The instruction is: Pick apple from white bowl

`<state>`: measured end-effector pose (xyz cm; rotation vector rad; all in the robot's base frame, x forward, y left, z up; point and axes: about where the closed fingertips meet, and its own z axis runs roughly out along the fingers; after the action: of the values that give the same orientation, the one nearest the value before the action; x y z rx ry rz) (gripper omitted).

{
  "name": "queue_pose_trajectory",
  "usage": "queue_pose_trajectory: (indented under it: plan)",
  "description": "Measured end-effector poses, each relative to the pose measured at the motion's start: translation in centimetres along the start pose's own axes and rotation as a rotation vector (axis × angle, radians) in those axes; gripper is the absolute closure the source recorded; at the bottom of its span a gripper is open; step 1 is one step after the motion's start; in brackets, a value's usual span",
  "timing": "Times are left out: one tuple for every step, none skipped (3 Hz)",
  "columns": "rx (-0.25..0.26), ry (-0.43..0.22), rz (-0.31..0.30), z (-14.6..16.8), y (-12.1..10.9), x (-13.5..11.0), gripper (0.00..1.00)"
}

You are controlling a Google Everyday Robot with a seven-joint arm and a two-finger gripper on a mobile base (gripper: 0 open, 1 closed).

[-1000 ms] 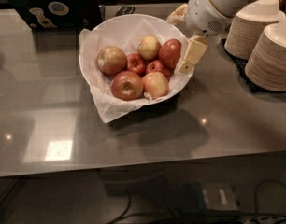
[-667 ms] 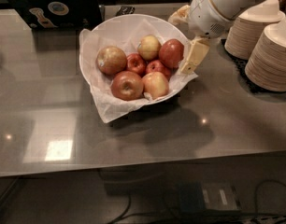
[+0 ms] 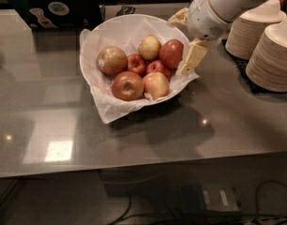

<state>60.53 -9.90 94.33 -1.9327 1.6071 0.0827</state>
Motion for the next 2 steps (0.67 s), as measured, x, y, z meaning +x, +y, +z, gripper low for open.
queue_pose_trajectory:
  plan:
    - [-0.003, -0.002, 0.0, 0.2, 0.0, 0.1, 0.29]
    - [-0.015, -0.009, 0.006, 1.2, -0.2, 0.7, 0.33]
